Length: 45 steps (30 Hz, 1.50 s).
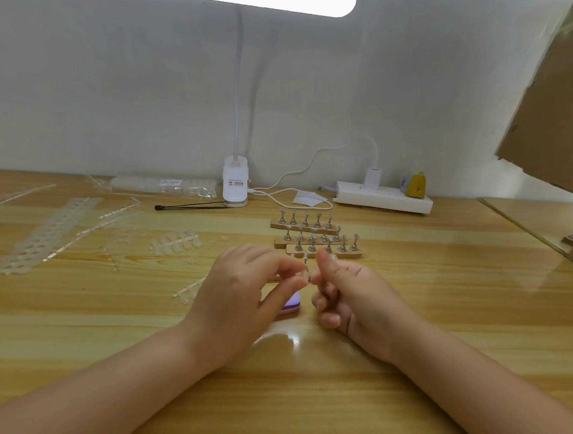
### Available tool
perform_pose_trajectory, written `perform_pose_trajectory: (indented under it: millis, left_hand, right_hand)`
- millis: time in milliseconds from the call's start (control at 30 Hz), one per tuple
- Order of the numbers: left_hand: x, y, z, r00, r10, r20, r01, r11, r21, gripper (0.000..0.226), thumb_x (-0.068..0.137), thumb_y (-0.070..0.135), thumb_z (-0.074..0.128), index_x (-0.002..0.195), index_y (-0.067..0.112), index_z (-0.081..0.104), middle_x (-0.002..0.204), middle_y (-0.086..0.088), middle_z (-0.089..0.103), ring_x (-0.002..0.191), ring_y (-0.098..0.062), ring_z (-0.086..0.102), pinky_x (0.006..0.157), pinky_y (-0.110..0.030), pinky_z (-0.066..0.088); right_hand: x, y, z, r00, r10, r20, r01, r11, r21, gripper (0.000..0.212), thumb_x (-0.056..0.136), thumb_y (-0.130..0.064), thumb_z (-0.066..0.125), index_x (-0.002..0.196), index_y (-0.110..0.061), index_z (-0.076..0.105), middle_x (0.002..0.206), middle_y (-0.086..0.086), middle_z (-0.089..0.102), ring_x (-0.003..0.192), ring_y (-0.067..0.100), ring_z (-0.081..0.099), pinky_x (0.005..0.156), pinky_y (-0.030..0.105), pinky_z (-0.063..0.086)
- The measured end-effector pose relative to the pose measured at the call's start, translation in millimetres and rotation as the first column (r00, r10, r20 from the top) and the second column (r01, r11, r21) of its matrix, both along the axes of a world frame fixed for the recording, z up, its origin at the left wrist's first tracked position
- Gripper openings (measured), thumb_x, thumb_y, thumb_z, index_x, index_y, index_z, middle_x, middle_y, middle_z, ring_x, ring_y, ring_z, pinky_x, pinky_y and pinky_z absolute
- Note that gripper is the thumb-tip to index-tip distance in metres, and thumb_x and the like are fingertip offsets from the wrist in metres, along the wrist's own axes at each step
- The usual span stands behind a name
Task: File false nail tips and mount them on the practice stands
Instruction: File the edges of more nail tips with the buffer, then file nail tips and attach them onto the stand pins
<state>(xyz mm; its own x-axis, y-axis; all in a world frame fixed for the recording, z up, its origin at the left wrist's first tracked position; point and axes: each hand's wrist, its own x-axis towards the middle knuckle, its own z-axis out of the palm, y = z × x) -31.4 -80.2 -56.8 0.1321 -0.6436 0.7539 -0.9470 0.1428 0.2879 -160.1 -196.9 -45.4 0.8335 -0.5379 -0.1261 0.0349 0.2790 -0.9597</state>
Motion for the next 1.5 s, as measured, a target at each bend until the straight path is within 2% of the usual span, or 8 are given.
perform_pose_trajectory:
  millis: [100,167,267,333,500,700,1100,1500]
  left_hand:
    - [4.8,0.2,0.6,0.990,0.134,-0.046,-0.132,0.991,0.034,0.029,0.093,0.037,0.046,0.094,0.016,0.067,0.085,0.013,0.064,0.080,-0.013,0.060,0.076,-0.032,0.042]
    - [12.3,-1.3,-1.1,0.967,0.239,-0.094,-0.232,0.970,0.074,0.021,0.095,0.032,0.051,0.097,0.016,0.064,0.085,0.014,0.059,0.081,-0.017,0.059,0.077,-0.032,0.037]
    - [20.9,-4.8,-4.8,0.919,0.363,-0.155,-0.337,0.925,0.173,0.015,0.096,0.029,0.051,0.104,0.018,0.059,0.089,0.015,0.055,0.087,-0.018,0.056,0.081,-0.032,0.034]
    - [23.2,-6.9,-7.1,0.899,0.400,-0.178,-0.357,0.905,0.231,0.017,0.097,0.031,0.048,0.107,0.019,0.055,0.091,0.014,0.054,0.090,-0.017,0.055,0.082,-0.032,0.034]
    - [22.0,-9.7,-11.2,0.907,0.380,-0.179,-0.321,0.902,0.289,0.018,0.099,0.033,0.043,0.109,0.021,0.052,0.092,0.014,0.056,0.087,-0.010,0.048,0.080,-0.027,0.031]
    - [21.9,-9.7,-13.2,0.913,0.346,-0.219,-0.276,0.915,0.295,0.018,0.099,0.035,0.038,0.109,0.024,0.048,0.101,0.009,0.068,0.101,-0.016,0.054,0.084,-0.029,0.033]
    - [17.4,-9.1,-12.8,0.927,0.327,-0.184,-0.272,0.924,0.269,0.022,0.097,0.040,0.037,0.110,0.025,0.048,0.098,0.009,0.068,0.097,-0.017,0.049,0.074,-0.025,0.023]
    - [13.2,-7.0,-7.8,0.925,0.338,-0.171,-0.285,0.918,0.275,0.018,0.098,0.039,0.043,0.107,0.025,0.050,0.094,0.009,0.066,0.089,-0.012,0.045,0.074,-0.024,0.022]
  right_hand:
    - [-1.0,-1.0,1.2,0.996,-0.074,0.046,0.073,0.997,0.011,0.033,0.076,-0.041,0.065,0.071,-0.009,0.059,0.052,-0.001,0.042,0.044,0.012,0.046,0.035,0.020,0.034]
    - [-5.3,-2.8,0.1,0.993,-0.109,0.037,0.114,0.972,-0.206,0.031,0.083,-0.036,0.065,0.073,-0.008,0.059,0.050,-0.001,0.047,0.041,0.013,0.049,0.036,0.021,0.037]
    - [-10.0,-5.1,-5.2,0.967,-0.255,-0.030,0.161,0.695,-0.701,0.028,0.091,-0.028,0.062,0.071,-0.008,0.061,0.051,0.005,0.056,0.043,0.017,0.056,0.045,0.027,0.045]
    - [-10.5,-7.1,-8.7,0.945,-0.326,-0.040,0.125,0.472,-0.873,0.025,0.091,-0.026,0.062,0.069,-0.014,0.064,0.056,0.004,0.059,0.051,0.019,0.057,0.053,0.031,0.046]
    - [-8.8,-11.3,-13.3,0.909,-0.412,-0.060,0.042,0.233,-0.972,0.023,0.091,-0.028,0.059,0.069,-0.029,0.062,0.054,-0.012,0.051,0.052,0.006,0.047,0.050,0.020,0.033]
    - [-4.4,-13.1,-15.0,0.846,-0.528,-0.077,-0.063,0.045,-0.997,0.025,0.094,-0.037,0.052,0.098,-0.026,0.074,0.067,-0.011,0.062,0.065,0.011,0.056,0.055,0.025,0.039]
    - [0.7,-24.0,-15.6,0.788,-0.593,-0.167,-0.165,0.059,-0.985,0.034,0.098,-0.044,0.044,0.094,-0.024,0.070,0.078,-0.004,0.068,0.074,0.016,0.061,0.056,0.027,0.042]
    - [-0.6,-23.5,-16.2,0.829,-0.558,-0.043,-0.029,0.034,-0.999,0.020,0.094,-0.034,0.056,0.097,-0.023,0.073,0.080,-0.007,0.069,0.073,0.013,0.060,0.054,0.025,0.034]
